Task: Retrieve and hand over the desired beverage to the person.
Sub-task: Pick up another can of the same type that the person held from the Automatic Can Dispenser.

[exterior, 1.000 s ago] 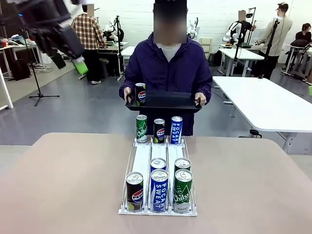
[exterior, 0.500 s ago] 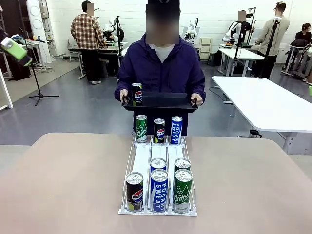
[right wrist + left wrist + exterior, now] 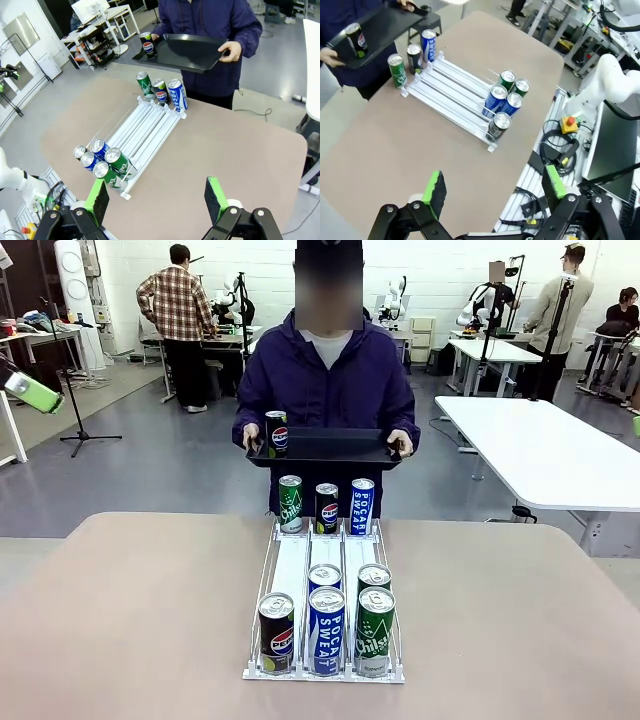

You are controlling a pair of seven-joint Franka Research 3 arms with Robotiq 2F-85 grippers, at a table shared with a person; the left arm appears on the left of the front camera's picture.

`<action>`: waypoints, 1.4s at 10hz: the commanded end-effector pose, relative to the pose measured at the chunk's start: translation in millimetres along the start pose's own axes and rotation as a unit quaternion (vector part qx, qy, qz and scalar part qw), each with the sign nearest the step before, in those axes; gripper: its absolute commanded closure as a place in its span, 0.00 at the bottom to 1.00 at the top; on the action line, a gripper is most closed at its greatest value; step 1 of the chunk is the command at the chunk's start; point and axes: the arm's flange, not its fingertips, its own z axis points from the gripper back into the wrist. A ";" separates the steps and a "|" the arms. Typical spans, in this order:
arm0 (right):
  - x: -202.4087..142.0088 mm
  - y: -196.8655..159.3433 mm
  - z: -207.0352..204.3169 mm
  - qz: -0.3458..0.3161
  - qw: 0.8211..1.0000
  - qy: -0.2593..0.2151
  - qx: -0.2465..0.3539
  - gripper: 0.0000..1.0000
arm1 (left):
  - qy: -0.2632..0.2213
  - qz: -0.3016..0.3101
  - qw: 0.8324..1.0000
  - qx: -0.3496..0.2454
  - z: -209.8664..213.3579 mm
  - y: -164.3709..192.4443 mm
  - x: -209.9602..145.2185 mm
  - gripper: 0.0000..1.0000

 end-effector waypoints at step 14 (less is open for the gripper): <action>1.4 -0.5 -2.7 0.003 1.000 -0.003 0.015 0.00 | -0.031 -0.013 0.999 0.032 -3.6 -8.5 -10.7 0.00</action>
